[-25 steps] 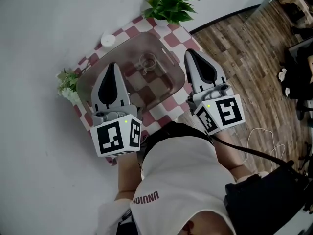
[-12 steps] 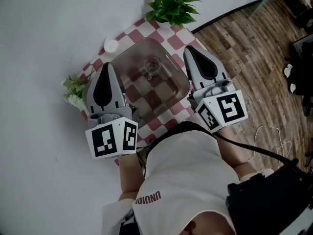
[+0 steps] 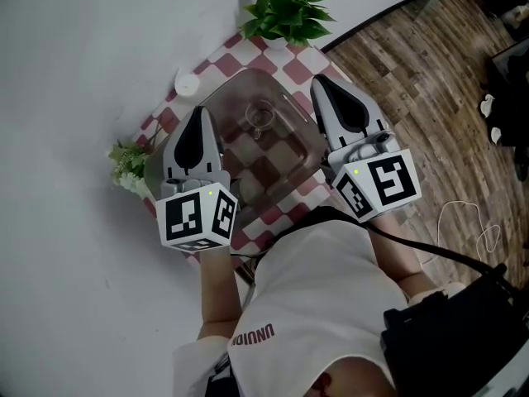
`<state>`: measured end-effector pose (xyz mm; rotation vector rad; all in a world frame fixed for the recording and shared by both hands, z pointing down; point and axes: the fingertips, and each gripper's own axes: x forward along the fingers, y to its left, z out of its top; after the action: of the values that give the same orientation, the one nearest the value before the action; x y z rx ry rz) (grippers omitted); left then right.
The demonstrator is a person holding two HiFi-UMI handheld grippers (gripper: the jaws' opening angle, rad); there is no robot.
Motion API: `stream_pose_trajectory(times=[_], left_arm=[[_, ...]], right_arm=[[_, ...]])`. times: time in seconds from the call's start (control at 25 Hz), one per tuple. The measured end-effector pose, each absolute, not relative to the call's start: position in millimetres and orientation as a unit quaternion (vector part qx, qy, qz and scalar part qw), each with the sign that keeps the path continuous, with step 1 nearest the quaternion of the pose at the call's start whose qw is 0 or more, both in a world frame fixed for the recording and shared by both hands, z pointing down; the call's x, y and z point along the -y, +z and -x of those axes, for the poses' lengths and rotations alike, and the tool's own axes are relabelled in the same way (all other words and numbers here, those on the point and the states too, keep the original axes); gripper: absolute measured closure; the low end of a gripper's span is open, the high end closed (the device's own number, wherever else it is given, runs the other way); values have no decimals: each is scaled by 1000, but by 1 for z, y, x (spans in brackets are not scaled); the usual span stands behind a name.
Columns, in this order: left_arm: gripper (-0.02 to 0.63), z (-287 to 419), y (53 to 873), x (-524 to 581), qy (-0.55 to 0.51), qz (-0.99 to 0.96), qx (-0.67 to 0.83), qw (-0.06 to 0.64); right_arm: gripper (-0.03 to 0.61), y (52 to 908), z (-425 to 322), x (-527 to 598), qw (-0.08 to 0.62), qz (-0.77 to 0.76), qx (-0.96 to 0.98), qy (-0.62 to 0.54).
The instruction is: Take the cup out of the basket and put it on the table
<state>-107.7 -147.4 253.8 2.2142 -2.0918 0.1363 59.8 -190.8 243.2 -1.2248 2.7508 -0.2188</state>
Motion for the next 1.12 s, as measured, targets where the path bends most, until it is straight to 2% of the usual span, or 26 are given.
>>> stream_pose_trajectory(times=[1.12], left_arm=[[600, 101, 368, 191, 109, -767, 619, 127]], right_arm=[[561, 255, -53, 200, 42, 413, -906, -79]])
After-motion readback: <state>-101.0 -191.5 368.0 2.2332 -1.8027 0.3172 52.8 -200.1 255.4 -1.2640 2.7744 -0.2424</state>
